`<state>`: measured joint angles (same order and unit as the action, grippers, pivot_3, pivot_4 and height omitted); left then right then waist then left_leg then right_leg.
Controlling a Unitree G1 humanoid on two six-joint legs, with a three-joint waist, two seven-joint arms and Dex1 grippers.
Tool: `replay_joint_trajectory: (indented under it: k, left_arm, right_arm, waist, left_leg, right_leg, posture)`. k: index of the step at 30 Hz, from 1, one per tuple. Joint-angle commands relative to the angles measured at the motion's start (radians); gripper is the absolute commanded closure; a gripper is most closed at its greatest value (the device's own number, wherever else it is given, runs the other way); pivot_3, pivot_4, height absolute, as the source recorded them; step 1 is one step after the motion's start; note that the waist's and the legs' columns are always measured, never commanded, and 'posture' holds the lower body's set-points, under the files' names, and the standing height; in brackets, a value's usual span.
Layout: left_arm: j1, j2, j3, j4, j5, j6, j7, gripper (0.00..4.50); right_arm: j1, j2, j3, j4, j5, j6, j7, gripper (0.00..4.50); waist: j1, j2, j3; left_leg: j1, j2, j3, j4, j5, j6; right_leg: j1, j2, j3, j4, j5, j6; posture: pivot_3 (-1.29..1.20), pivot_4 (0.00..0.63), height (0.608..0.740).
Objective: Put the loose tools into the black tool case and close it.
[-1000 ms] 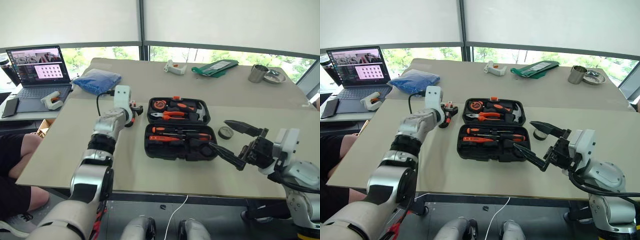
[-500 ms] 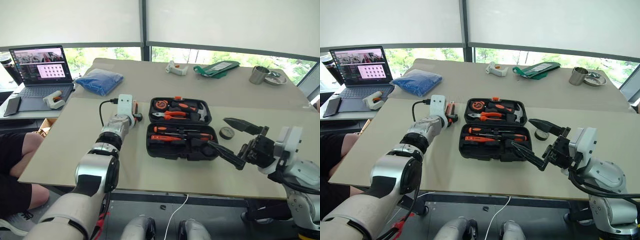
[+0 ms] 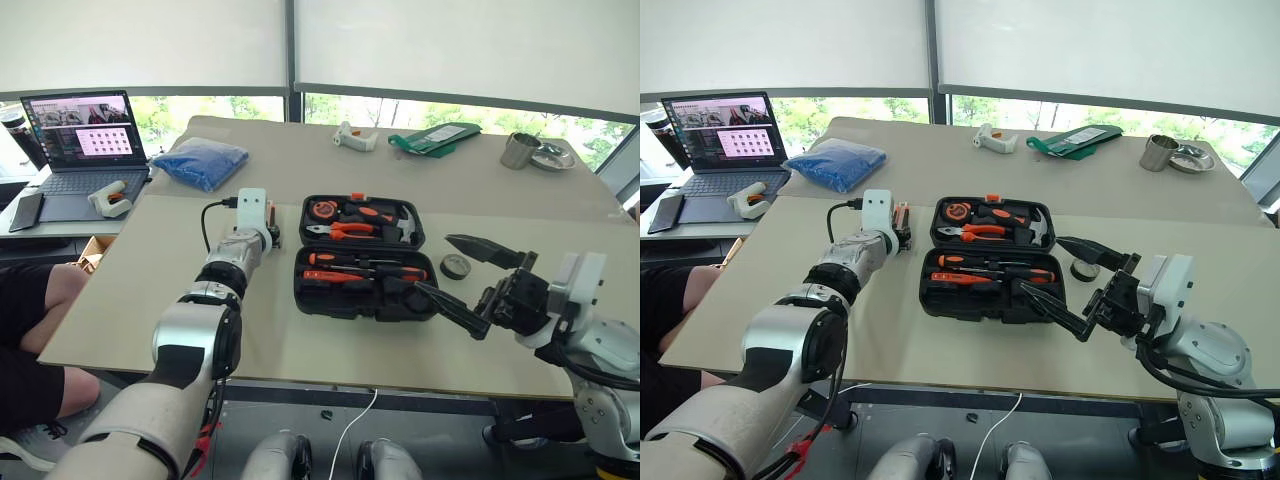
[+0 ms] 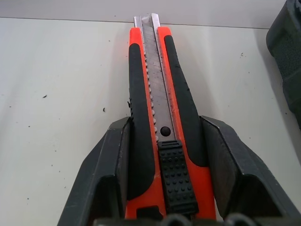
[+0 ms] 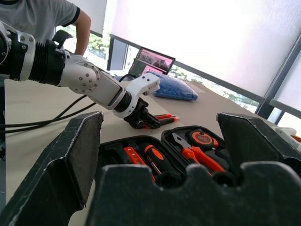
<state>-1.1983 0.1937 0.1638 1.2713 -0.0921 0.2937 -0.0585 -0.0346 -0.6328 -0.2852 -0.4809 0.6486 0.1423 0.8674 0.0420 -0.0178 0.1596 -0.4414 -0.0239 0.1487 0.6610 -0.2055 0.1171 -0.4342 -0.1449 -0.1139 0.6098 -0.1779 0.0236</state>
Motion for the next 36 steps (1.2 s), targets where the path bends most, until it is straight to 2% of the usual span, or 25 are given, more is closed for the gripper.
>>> replay_joint_trajectory:
  k: [1, 3, 7, 10, 12, 14, 17, 19, 22, 27, 36]
  left_arm:
    - [0.013, 0.043, -0.011, -0.041, 0.024, -0.056, -0.027, 2.73]
    - [0.040, 0.069, -0.011, -0.104, 0.018, -0.164, -0.105, 2.73]
    - [0.185, 0.144, -0.061, -0.387, -0.069, -0.368, -0.637, 2.73]
    - [0.307, 0.248, -0.157, -0.626, -0.129, -0.373, -1.029, 2.73]
    - [0.353, 0.301, -0.213, -0.758, -0.170, -0.336, -1.216, 2.73]
    - [0.371, 0.335, -0.274, -0.853, -0.185, -0.280, -1.335, 2.73]
    - [0.387, 0.361, -0.363, -0.943, -0.147, -0.254, -1.425, 2.73]
    - [0.382, 0.344, -0.418, -0.960, -0.091, -0.230, -1.396, 2.73]
    - [0.366, 0.309, -0.482, -0.932, 0.008, -0.226, -1.318, 2.73]
    - [0.344, 0.244, -0.502, -0.905, 0.055, -0.183, -1.225, 2.73]
    - [0.289, 0.209, -0.533, -0.814, 0.101, -0.199, -1.236, 2.73]
  right_arm:
    - [-0.003, -0.008, -0.021, -0.024, 0.019, 0.000, 0.000, 0.00]
    - [0.009, -0.008, -0.029, -0.027, 0.017, -0.005, 0.000, 0.00]
    - [0.040, -0.020, -0.057, -0.027, 0.013, -0.017, 0.015, 0.00]
    - [0.081, -0.048, -0.100, -0.021, 0.019, -0.018, 0.043, 0.00]
    - [0.108, -0.064, -0.127, -0.018, 0.028, -0.015, 0.064, 0.00]
    - [0.134, -0.079, -0.146, -0.013, 0.034, -0.010, 0.088, 0.00]
    - [0.148, -0.084, -0.163, -0.006, 0.046, 0.002, 0.095, 0.00]
    - [0.154, -0.078, -0.165, 0.001, 0.041, -0.006, 0.101, 0.00]
    - [0.177, -0.068, -0.156, -0.013, 0.037, -0.011, 0.103, 0.00]
    - [0.213, -0.063, -0.180, -0.044, 0.040, -0.010, 0.083, 0.00]
    - [0.304, -0.061, -0.229, -0.089, 0.052, -0.007, 0.071, 0.00]
  waist:
    - [-0.002, 0.000, 0.000]
    - [-0.006, 0.000, 0.000]
    - [-0.015, 0.000, 0.000]
    - [-0.016, 0.000, 0.000]
    - [-0.018, 0.000, 0.000]
    - [-0.017, 0.000, 0.000]
    - [-0.014, 0.000, 0.000]
    - [-0.014, 0.000, 0.000]
    - [-0.013, 0.000, 0.000]
    - [-0.007, 0.000, 0.000]
    - [-0.002, 0.000, 0.000]
  left_leg:
    - [0.000, 0.000, 0.000, 0.000, 0.000, 0.000]
    - [0.000, 0.000, 0.000, 0.000, 0.000, 0.000]
    - [0.000, 0.002, 0.000, 0.000, 0.000, 0.000]
    - [0.000, 0.002, 0.000, 0.000, 0.000, 0.000]
    - [0.000, 0.001, 0.000, 0.000, 0.000, -0.001]
    - [0.000, 0.001, 0.000, 0.000, 0.000, -0.001]
    - [0.000, 0.001, 0.000, 0.000, 0.001, -0.002]
    - [0.001, 0.001, 0.000, 0.001, 0.001, -0.002]
    - [0.001, 0.002, 0.000, 0.001, 0.001, -0.002]
    - [0.000, 0.003, -0.002, 0.005, -0.001, 0.004]
    - [0.000, 0.003, -0.003, 0.010, -0.004, 0.010]
  right_leg:
    - [0.000, 0.000, -0.001, 0.000, 0.000, 0.000]
    - [0.000, 0.000, -0.002, 0.000, 0.000, 0.000]
    - [-0.002, -0.001, -0.007, 0.001, 0.000, -0.001]
    - [-0.004, -0.003, -0.008, 0.000, 0.000, -0.003]
    - [-0.004, -0.003, -0.008, -0.001, 0.000, -0.003]
    - [-0.003, -0.002, -0.009, -0.001, 0.000, -0.002]
    - [-0.003, -0.002, -0.008, -0.002, -0.001, -0.002]
    - [-0.002, -0.002, -0.008, -0.002, -0.005, 0.005]
    - [-0.001, -0.002, -0.006, -0.002, -0.005, 0.005]
    - [0.002, -0.002, -0.007, 0.000, -0.005, 0.004]
    - [0.002, -0.001, -0.008, -0.001, -0.006, 0.005]
  posture:
    - [0.00, 0.150, 0.740]
    - [0.00, 0.150, 0.740]
    - [0.00, 0.150, 0.740]
    - [0.00, 0.150, 0.740]
    - [0.00, 0.150, 0.740]
    - [0.00, 0.150, 0.740]
    - [0.00, 0.150, 0.740]
    - [0.00, 0.150, 0.740]
    - [0.00, 0.150, 0.740]
    - [0.00, 0.150, 0.740]
    - [0.00, 0.150, 0.740]
